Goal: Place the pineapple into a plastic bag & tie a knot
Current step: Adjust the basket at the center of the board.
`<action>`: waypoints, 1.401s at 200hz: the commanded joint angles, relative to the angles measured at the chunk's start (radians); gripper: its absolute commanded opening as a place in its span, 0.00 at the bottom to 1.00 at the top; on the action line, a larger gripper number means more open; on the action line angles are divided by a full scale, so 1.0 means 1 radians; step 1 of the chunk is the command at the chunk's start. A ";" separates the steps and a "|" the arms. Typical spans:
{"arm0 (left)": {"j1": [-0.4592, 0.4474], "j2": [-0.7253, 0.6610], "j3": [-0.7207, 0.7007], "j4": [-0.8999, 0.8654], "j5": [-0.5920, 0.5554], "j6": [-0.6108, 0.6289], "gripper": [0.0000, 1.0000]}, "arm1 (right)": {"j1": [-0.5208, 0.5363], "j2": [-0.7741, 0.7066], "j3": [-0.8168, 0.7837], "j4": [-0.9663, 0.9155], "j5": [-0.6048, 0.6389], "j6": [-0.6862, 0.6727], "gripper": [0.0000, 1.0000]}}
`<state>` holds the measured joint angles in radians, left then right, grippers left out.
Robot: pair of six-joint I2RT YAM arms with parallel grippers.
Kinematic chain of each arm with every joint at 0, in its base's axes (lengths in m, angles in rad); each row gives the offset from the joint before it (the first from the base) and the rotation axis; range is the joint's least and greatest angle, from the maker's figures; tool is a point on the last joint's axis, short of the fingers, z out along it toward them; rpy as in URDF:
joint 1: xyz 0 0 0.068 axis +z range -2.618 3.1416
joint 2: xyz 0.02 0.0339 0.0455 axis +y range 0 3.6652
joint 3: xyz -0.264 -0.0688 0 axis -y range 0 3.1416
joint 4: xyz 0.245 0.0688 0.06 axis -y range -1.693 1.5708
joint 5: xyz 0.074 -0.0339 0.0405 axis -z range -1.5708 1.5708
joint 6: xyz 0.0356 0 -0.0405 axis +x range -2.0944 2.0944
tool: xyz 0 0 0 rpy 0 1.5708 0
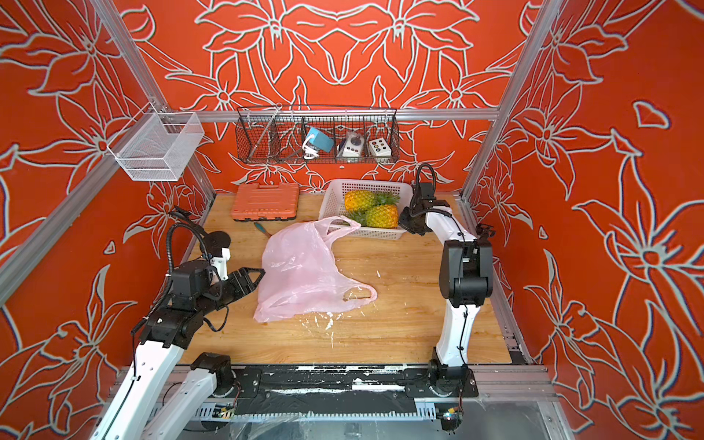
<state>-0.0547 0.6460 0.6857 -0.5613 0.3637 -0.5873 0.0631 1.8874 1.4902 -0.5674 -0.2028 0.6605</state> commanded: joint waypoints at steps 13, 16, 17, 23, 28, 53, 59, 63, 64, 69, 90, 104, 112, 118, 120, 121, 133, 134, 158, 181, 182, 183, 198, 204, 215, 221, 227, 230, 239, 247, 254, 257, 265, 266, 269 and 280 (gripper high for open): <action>-0.010 0.010 0.011 0.047 0.024 -0.003 0.68 | 0.043 -0.332 -0.331 0.064 0.203 0.290 0.00; -0.012 0.010 0.011 0.049 0.026 -0.005 0.68 | 0.053 -0.362 -0.364 0.067 0.221 0.321 0.00; -0.012 0.010 0.011 0.051 0.026 -0.006 0.68 | 0.056 -0.370 -0.374 0.069 0.227 0.331 0.00; -0.011 0.012 0.011 0.056 0.031 -0.008 0.68 | 0.077 -0.429 -0.441 0.081 0.256 0.390 0.00; -0.013 0.012 0.012 0.058 0.037 -0.007 0.68 | 0.095 -0.475 -0.491 0.090 0.287 0.436 0.00; -0.017 0.005 0.012 0.057 0.051 -0.001 0.68 | 0.203 -0.708 -0.690 0.032 0.497 0.717 0.00; -0.017 0.001 0.013 0.055 0.054 -0.002 0.68 | 0.230 -0.762 -0.724 0.009 0.540 0.792 0.00; -0.018 -0.001 0.013 0.056 0.056 -0.004 0.68 | 0.250 -0.792 -0.742 -0.011 0.571 0.843 0.00; -0.018 0.000 0.013 0.056 0.058 -0.004 0.68 | 0.255 -0.798 -0.746 -0.016 0.579 0.855 0.00; -0.018 -0.001 0.012 0.060 0.064 -0.008 0.68 | 0.276 -0.831 -0.760 -0.045 0.613 0.917 0.00; -0.022 0.004 0.018 0.066 0.090 -0.016 0.68 | 0.350 -0.883 -0.768 -0.158 0.674 1.149 0.00; -0.026 0.004 0.019 0.067 0.095 -0.022 0.68 | 0.412 -0.874 -0.782 -0.137 0.656 1.272 0.00; -0.028 0.003 0.020 0.069 0.095 -0.025 0.68 | 0.467 -0.856 -0.775 -0.127 0.667 1.317 0.00; -0.028 0.002 0.021 0.069 0.093 -0.028 0.69 | 0.511 -0.839 -0.755 -0.132 0.685 1.339 0.00; -0.028 0.001 0.023 0.068 0.094 -0.029 0.70 | 0.527 -0.833 -0.749 -0.137 0.689 1.346 0.00; -0.027 0.001 0.023 0.068 0.094 -0.028 0.70 | 0.533 -0.830 -0.745 -0.140 0.692 1.350 0.00; -0.028 -0.003 0.029 0.065 0.091 -0.029 0.71 | 0.613 -0.798 -0.701 -0.166 0.726 1.380 0.25; -0.028 -0.004 0.030 0.064 0.091 -0.029 0.71 | 0.618 -0.797 -0.699 -0.167 0.728 1.381 0.27; -0.028 -0.023 0.047 0.045 0.086 -0.022 0.72 | 0.718 -0.791 -0.663 -0.144 0.736 1.340 0.68; -0.027 -0.043 0.045 0.036 0.075 -0.016 0.73 | 0.844 -0.817 -0.635 -0.128 0.727 1.281 0.74; -0.028 -0.043 0.044 0.036 0.076 -0.016 0.72 | 0.850 -0.817 -0.632 -0.131 0.727 1.280 0.74; -0.027 -0.044 0.043 0.036 0.075 -0.016 0.72 | 0.857 -0.817 -0.630 -0.134 0.728 1.278 0.74; -0.028 -0.046 0.037 0.035 0.076 -0.015 0.73 | 0.950 -0.814 -0.565 -0.163 0.773 1.190 0.67; -0.027 -0.043 0.034 0.034 0.077 -0.016 0.72 | 0.978 -0.810 -0.535 -0.176 0.788 1.137 0.66; -0.028 -0.036 0.030 0.032 0.083 -0.013 0.72 | 1.002 -0.796 -0.479 -0.178 0.798 1.006 0.62; -0.028 -0.030 0.028 0.032 0.090 -0.012 0.72 | 1.004 -0.788 -0.452 -0.174 0.788 0.916 0.60; -0.028 -0.023 0.031 0.027 0.097 -0.006 0.72 | 1.005 -0.784 -0.427 -0.172 0.781 0.832 0.59; -0.028 -0.018 0.032 0.021 0.101 0.000 0.71 | 1.005 -0.781 -0.417 -0.166 0.777 0.786 0.59; -0.028 -0.003 0.041 0.006 0.114 0.016 0.71 | 0.997 -0.778 -0.409 -0.108 0.755 0.618 0.59; -0.029 0.015 0.051 -0.006 0.133 0.032 0.71 | 0.984 -0.771 -0.386 -0.127 0.749 0.500 0.62; -0.029 0.038 0.065 -0.022 0.157 0.053 0.69 | 0.956 -0.762 -0.375 -0.135 0.717 0.390 0.64; -0.029 0.050 0.073 -0.032 0.166 0.061 0.67 | 0.934 -0.756 -0.366 -0.148 0.698 0.349 0.63; -0.033 0.079 0.087 -0.055 0.183 0.080 0.66 | 0.882 -0.738 -0.344 -0.198 0.657 0.274 0.65; -0.034 0.082 0.090 -0.058 0.184 0.082 0.65 | 0.877 -0.735 -0.343 -0.200 0.651 0.262 0.65; -0.038 0.094 0.095 -0.065 0.189 0.089 0.65 | 0.854 -0.729 -0.341 -0.199 0.621 0.217 0.66; -0.062 0.134 0.117 -0.089 0.185 0.116 0.61 | 0.777 -0.698 -0.322 -0.239 0.547 0.116 0.67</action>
<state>-0.0837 0.7162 0.7475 -0.5823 0.4992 -0.5507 0.9592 1.1328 1.1351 -0.7013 0.4583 1.1625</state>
